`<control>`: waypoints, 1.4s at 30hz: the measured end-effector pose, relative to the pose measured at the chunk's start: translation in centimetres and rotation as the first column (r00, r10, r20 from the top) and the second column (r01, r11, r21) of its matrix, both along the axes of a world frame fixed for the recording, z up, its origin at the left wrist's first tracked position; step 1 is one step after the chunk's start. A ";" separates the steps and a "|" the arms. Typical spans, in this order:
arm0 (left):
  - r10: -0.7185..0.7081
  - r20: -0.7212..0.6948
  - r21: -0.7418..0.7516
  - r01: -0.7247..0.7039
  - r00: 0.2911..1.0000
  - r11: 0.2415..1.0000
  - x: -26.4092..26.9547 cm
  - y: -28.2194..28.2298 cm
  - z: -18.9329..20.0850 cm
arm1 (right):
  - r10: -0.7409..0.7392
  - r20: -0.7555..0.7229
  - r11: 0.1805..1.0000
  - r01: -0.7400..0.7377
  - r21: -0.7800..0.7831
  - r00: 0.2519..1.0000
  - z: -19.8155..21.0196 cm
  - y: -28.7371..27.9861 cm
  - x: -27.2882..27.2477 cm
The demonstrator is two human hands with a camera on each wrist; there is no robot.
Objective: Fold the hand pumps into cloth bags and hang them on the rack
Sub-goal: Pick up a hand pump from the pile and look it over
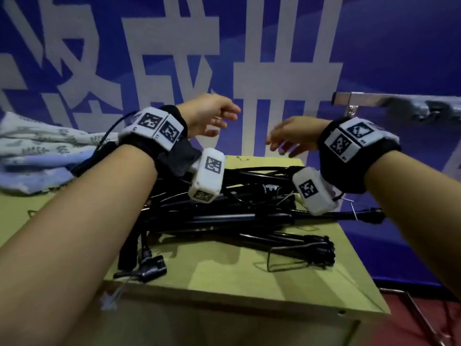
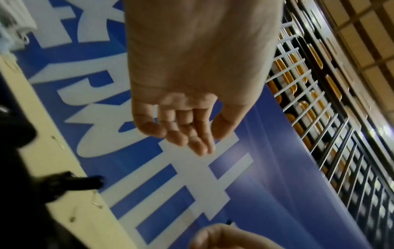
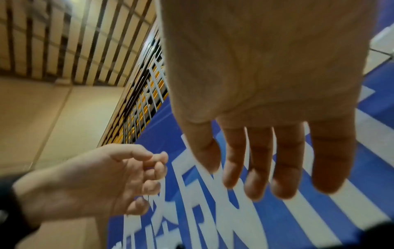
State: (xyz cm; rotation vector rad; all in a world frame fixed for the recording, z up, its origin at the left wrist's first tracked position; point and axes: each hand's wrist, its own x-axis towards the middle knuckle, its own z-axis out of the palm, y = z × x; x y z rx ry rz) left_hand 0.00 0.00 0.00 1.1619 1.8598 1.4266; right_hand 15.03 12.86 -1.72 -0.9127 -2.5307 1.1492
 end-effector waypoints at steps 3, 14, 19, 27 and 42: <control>0.007 -0.432 -0.293 -0.148 0.902 0.945 -0.4 -0.4 -1.1 | 0.044 0.327 0.944 -0.147 0.297 0.944 -0.9 -0.7 0.2; -0.322 -0.738 -0.584 -0.323 0.593 0.744 -3.7 -1.7 -5.6 | 0.073 0.397 0.842 -0.270 0.468 0.915 -4.1 -2.3 -0.5; -0.230 -0.782 -0.477 -0.317 0.579 0.820 -4.3 -2.5 -4.8 | 0.014 0.348 0.772 -0.232 0.592 0.937 -4.2 -2.4 -0.4; 0.149 -0.937 -0.008 -0.446 0.315 0.895 -3.1 -4.3 -0.1 | -0.018 0.061 0.481 -0.044 0.876 0.998 1.6 -3.5 0.5; -0.152 0.689 0.533 -0.353 0.709 0.769 -3.0 -1.0 1.9 | -0.157 -0.265 0.329 0.304 0.894 0.951 2.1 0.5 4.4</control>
